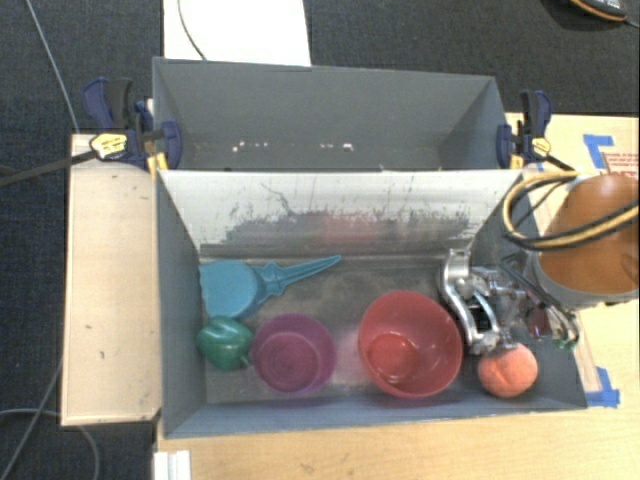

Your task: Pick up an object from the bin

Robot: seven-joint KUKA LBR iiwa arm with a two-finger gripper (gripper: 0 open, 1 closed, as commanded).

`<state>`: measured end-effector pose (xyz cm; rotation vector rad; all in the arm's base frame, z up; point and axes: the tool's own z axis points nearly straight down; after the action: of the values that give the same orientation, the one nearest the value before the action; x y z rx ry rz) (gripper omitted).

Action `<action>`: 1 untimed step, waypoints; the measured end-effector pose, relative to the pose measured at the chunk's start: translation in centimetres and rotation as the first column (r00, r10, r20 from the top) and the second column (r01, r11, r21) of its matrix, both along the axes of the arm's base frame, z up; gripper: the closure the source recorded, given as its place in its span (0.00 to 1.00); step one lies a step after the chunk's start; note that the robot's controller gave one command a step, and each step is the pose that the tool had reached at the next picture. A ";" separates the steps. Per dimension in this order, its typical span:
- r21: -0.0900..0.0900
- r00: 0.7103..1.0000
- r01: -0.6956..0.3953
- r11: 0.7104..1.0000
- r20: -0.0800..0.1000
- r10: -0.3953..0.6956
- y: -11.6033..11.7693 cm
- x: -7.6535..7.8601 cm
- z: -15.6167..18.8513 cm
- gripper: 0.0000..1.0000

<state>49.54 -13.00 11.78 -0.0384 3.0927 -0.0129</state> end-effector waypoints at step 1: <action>0.013 0.993 0.121 0.993 -0.003 -0.121 2.9 1.9 -4.1 0.00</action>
Offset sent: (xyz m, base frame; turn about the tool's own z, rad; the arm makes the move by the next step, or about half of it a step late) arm -0.0123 0.0035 -0.0382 0.0730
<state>51.42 -10.12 7.69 0.1495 3.0917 0.0021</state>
